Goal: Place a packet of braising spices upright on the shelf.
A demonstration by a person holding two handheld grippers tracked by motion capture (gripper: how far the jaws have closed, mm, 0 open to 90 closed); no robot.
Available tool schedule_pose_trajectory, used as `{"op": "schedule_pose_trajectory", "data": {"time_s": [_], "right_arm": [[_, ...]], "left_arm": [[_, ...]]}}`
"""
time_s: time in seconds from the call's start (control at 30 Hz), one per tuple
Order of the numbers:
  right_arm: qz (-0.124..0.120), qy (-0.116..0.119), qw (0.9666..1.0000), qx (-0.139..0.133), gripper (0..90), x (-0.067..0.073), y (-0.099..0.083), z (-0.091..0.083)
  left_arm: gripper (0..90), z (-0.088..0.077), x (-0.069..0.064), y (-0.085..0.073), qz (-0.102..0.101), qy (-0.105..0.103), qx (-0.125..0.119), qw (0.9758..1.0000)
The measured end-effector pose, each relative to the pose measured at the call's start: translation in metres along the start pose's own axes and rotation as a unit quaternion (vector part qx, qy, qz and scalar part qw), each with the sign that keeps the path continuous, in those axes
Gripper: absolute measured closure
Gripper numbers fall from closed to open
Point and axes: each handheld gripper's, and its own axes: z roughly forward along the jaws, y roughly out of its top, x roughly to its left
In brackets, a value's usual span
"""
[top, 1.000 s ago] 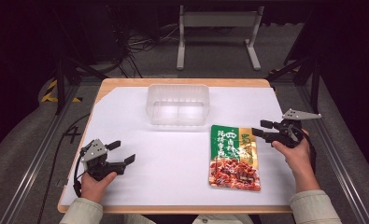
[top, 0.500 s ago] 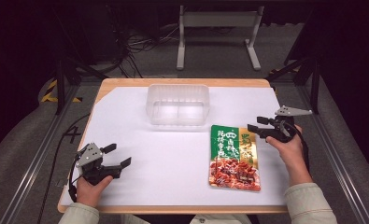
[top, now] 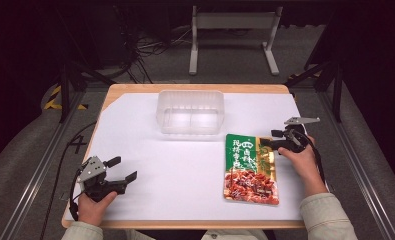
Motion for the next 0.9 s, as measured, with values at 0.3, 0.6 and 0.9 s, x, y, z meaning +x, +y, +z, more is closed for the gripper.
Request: {"op": "schedule_pose_trajectory", "data": {"time_s": [0.3,0.6,0.9], "right_arm": [[0.011,0.013,0.9995,0.028,24.8,-0.002,-0.005,0.007],[0.028,0.038,0.9984,0.033,28.7,-0.003,-0.007,0.006],[0.03,0.066,0.9973,0.007,41.2,0.001,-0.003,-0.011]], "left_arm": [[17.3,0.001,0.0,0.0,0.0,-0.003,0.002,1.0],[17.3,0.003,0.001,0.001,0.002,-0.003,0.001,1.0],[17.3,0.006,0.001,0.003,0.003,-0.006,0.002,1.0]]}}
